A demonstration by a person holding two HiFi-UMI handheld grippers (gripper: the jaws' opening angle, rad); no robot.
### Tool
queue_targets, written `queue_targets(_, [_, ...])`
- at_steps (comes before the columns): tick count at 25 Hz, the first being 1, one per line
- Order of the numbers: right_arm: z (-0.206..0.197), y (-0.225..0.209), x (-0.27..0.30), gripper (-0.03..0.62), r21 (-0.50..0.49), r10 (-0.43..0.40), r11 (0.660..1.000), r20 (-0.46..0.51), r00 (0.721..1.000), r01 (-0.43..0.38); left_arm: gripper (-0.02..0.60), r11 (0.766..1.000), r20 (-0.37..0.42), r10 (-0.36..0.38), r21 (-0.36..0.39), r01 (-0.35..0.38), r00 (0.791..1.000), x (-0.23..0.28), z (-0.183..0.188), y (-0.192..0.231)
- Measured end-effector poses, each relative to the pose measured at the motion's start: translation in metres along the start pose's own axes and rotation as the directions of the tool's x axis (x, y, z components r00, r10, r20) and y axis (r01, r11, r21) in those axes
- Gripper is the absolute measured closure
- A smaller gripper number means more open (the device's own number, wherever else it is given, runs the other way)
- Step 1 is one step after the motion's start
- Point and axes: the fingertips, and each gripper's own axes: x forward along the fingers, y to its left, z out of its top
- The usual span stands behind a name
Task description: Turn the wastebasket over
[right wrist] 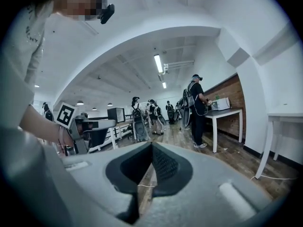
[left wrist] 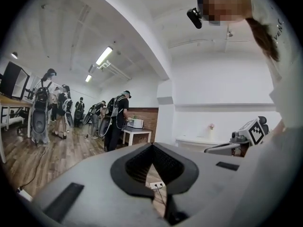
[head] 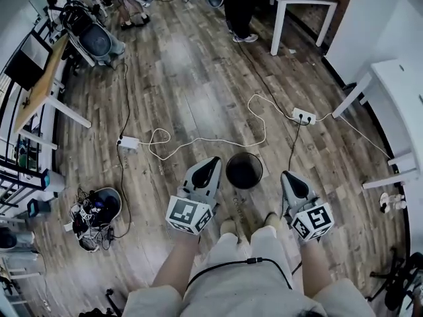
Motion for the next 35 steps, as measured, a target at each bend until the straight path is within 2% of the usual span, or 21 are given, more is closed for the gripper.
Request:
queue_targets(8, [0.045,0.004,-0.024,0.597,-0.048,-0.041,0.998,0.038,0.998,0.042,0.583,1.0,0.032,-0.003,0.015,0.002,0.999,-0.013,0.042,-0.003])
queue_targets(16, [0.07,0.015,-0.032,0.597,-0.076,-0.051,0.996,0.08,0.995,0.057,0.583,0.998,0.042,-0.02,0.061,0.018,0.999,-0.026,0.064,-0.005])
queue_targets(23, [0.089,0.024,-0.029,0.597,-0.07,-0.066,0.995,0.116,0.991,0.075,0.583,0.997,0.024,-0.031,0.077,0.029,0.999,-0.028,0.068,-0.001])
queue_targets(27, [0.096,0.033,-0.025,0.597,-0.098,-0.054,0.993,0.111,0.992,0.065,0.583,0.996,0.034,-0.042,0.084,0.039,0.999,-0.03,0.075,0.0])
queue_targets(35, [0.098,0.032,-0.025,0.595,-0.107,-0.055,0.992,0.111,0.992,0.067,0.583,0.997,0.017,-0.046,0.07,0.044,0.999,-0.035,0.057,0.001])
